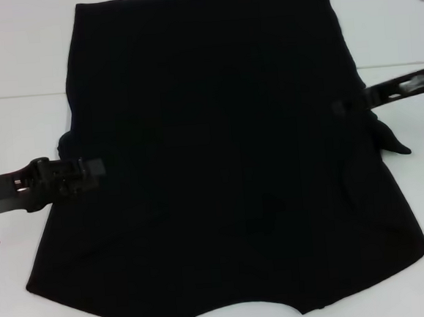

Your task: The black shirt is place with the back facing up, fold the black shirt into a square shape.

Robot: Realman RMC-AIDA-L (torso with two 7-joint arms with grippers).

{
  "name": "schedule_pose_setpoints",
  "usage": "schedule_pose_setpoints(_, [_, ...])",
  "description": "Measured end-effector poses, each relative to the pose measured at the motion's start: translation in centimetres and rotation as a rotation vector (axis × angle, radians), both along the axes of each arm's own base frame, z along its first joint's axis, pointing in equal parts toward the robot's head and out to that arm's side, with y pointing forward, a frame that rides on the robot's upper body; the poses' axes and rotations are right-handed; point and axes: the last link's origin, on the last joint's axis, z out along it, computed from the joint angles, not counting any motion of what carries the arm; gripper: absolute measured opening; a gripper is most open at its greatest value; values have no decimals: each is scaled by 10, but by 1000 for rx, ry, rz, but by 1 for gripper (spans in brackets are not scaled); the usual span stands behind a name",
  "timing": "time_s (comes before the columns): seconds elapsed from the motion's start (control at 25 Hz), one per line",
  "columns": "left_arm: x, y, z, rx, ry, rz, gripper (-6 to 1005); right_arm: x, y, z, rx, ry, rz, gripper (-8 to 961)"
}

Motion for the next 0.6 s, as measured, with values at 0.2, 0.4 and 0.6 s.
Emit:
schedule_pose_setpoints(0.2, [-1, 1, 2, 9, -4, 5, 382, 21, -21, 27, -46, 58, -181, 720])
schedule_pose_setpoints(0.4, [1, 3, 3, 11, -2, 1, 382, 39, -27, 10, -74, 93, -285, 718])
schedule_pose_setpoints(0.6, [1, 3, 3, 11, -4, 4, 381, 44, -22, -7, -45, 104, -304, 718])
